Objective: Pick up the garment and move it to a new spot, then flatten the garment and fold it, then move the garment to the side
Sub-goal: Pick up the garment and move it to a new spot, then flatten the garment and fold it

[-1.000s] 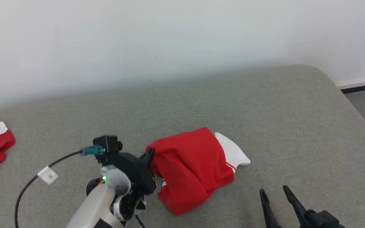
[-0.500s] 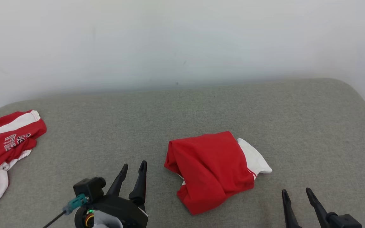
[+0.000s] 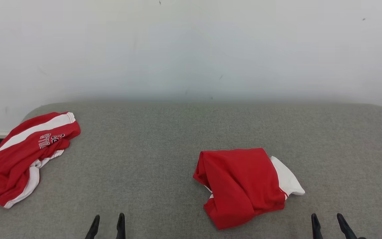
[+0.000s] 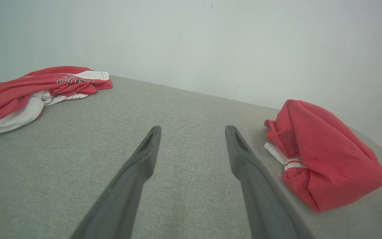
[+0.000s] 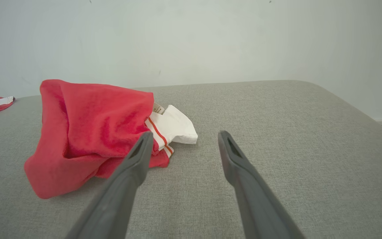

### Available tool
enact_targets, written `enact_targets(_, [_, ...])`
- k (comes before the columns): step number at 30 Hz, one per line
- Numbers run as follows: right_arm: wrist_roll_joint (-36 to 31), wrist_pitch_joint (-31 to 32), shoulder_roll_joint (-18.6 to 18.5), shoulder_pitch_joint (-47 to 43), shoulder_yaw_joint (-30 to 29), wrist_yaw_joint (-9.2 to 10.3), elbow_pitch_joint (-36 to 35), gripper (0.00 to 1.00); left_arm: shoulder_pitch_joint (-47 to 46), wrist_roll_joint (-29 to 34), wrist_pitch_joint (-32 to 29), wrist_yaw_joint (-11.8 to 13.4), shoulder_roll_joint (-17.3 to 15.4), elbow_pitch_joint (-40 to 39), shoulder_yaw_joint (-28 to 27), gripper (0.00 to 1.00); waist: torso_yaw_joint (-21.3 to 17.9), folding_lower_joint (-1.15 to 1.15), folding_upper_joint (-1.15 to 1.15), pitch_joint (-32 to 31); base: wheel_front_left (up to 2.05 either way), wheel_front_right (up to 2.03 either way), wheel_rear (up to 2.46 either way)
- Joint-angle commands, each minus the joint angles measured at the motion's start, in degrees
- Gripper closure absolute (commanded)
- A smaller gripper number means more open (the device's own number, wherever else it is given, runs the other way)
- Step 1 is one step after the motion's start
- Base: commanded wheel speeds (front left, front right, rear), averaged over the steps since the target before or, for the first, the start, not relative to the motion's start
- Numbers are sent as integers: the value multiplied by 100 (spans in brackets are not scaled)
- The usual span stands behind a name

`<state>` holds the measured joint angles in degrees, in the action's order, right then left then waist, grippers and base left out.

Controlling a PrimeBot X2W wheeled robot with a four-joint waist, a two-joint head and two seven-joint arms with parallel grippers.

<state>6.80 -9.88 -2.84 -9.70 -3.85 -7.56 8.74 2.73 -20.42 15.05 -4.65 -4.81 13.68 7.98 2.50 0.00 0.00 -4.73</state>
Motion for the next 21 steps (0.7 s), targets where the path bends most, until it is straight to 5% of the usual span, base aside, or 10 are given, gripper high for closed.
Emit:
enact_targets(1, [-30, -24, -8, -83, -54, 13, 39, 0, 159, 192, 17, -46, 23, -3, -63, 0, 52, 0, 0, -65, 0, 0, 0])
enact_targets(21, [92, -38, -8, 55, -122, 13, 355, 0, 526, 749, 18, -262, 159, 39, -400, 0, -15, 0, 0, -56, 0, 0, 0])
